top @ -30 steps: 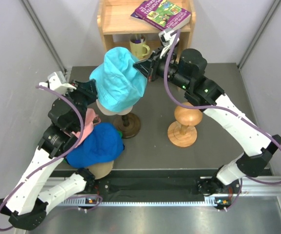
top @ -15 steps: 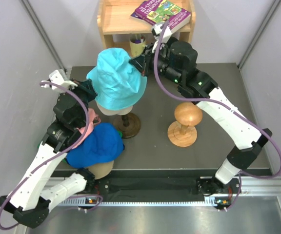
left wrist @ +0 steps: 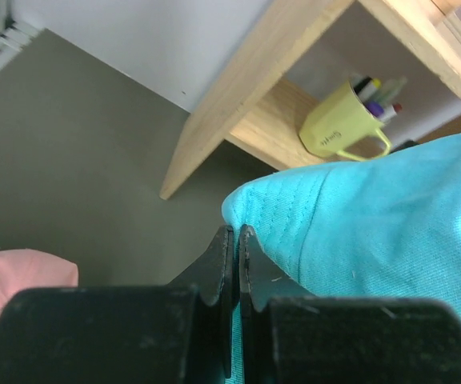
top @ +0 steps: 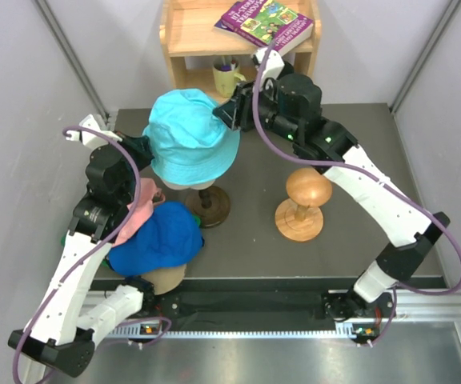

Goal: Stack the hats

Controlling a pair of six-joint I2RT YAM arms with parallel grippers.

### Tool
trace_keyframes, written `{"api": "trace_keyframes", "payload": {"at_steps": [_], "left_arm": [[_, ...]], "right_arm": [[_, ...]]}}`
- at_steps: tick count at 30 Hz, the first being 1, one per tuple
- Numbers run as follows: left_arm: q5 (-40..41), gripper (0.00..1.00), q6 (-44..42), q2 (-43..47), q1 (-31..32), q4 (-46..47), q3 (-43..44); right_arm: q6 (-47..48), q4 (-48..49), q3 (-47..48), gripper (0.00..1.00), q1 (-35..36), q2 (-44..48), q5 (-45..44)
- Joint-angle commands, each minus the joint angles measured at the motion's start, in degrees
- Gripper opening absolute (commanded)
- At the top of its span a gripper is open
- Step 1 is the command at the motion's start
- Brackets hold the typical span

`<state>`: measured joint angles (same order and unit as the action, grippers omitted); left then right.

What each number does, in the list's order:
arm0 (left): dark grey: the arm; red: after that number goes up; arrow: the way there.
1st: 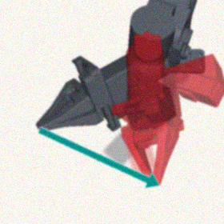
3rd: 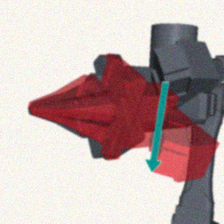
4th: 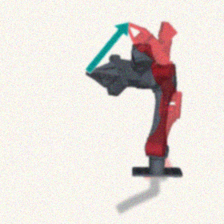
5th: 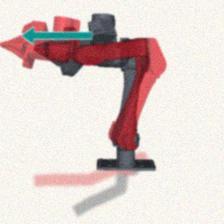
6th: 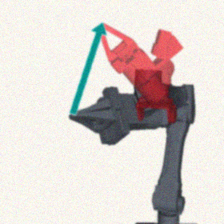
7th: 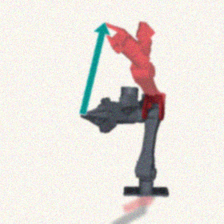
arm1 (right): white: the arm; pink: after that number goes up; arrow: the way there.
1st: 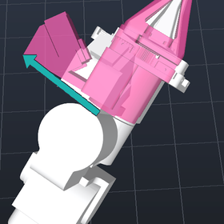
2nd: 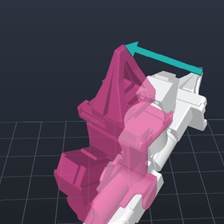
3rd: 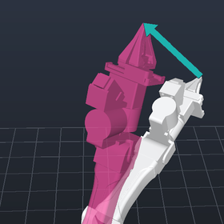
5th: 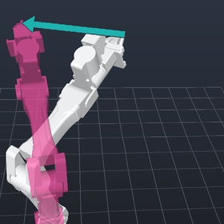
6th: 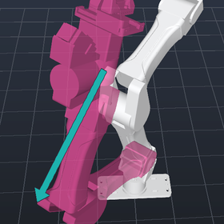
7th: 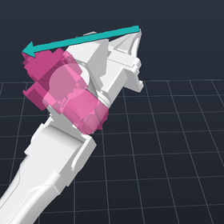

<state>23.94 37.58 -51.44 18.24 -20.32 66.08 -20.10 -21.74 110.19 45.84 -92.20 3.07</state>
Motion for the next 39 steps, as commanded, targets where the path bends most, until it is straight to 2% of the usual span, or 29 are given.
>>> {"api": "trace_keyframes", "payload": {"at_steps": [1, 2, 5, 6, 8, 13, 22, 28, 30, 36, 39], "left_arm": [[-5.82, 0.0, -0.93, 0.46, -0.84, 1.15, -2.01], [-6.45, 0.0, -0.85, 0.46, -0.84, 1.59, -2.19], [-6.89, 0.0, -1.19, 0.55, -0.84, 1.95, -2.28], [-7.07, 0.0, -1.37, 0.64, -0.84, 1.77, -2.01], [-7.68, 0.0, -1.9, 0.64, -0.84, 1.6, -2.01], [-8.56, 0.0, -1.73, 0.38, -0.84, 1.42, -2.28], [-8.74, 0.0, -1.9, 0.64, -0.84, 1.42, -2.71], [-8.3, 0.0, -2.07, 0.9, -0.84, 1.33, -2.89], [-8.12, 0.0, -2.25, 0.9, -0.84, 1.33, -2.98], [-7.16, 0.0, -2.86, 0.55, -0.84, 1.59, -2.72], [-6.89, 0.0, -3.22, -0.15, -0.84, 2.21, -1.93]], "right_arm": [[-4.59, 3.79, -9.25, 0.55, -2.95, 7.55, 4.74], [-5.99, 7.03, -11.9, 0.62, -3.65, 8.87, 5.97], [-13.72, 14.59, -24.03, 0.7, -7.51, 14.84, 11.24], [-18.26, 20.97, -27.19, 0.72, -9.87, 17.64, 14.13], [-21.72, 26.28, -34.15, 0.75, -11.82, 19.34, 16.78], [-24.89, 33.31, -38.37, 0.78, -13.67, 18.2, 21.62], [-29.21, 42.46, -40.4, 0.78, -14.47, 13.11, 24.79], [-30.44, 44.76, -41.11, 0.79, -14.56, 10.64, 25.84], [-30.97, 46.52, -41.28, 0.77, -14.56, 10.03, 26.63], [-33.69, 50.11, -41.55, 0.56, -14.55, 8.09, 28.66], [-34.83, 50.48, -41.46, 0.37, -14.56, 7.48, 28.83]]}}
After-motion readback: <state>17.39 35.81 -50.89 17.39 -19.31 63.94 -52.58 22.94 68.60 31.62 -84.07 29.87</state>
